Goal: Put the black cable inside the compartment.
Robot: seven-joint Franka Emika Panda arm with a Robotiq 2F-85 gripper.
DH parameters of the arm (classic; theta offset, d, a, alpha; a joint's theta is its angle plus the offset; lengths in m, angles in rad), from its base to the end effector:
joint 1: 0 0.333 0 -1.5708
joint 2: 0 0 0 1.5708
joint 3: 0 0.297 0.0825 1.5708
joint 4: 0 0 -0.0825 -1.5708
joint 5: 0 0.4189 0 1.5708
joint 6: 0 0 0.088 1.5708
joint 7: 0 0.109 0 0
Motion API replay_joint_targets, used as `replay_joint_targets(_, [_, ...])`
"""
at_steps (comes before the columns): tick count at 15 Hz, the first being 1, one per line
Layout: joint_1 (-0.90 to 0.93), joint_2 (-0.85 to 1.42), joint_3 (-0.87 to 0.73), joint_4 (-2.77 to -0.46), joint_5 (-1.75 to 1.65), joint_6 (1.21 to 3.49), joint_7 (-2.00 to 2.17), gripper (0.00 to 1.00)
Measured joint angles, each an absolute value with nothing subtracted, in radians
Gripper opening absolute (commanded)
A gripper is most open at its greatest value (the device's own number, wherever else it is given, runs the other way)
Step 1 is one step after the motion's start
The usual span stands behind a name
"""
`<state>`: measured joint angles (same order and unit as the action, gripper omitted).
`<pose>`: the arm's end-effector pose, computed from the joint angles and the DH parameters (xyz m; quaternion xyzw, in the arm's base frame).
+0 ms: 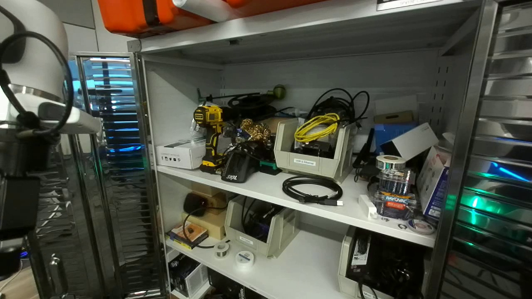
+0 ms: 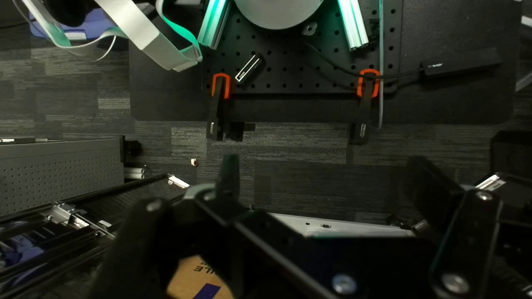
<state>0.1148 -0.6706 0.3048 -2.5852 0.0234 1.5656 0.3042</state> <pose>0.3215 0.1383 0.4111 0.9796 0.0062 -0.1478 0.1359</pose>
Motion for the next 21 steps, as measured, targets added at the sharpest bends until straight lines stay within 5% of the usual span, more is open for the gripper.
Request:
replay_joint_targets(10, [0.015, -0.502, 0.182, -2.525, -0.18, 1.883, 0.305, 1.0])
replay_joint_targets(21, [-0.066, -0.098, 0.092, -2.15, -0.241, 2.167, 0.503, 1.0])
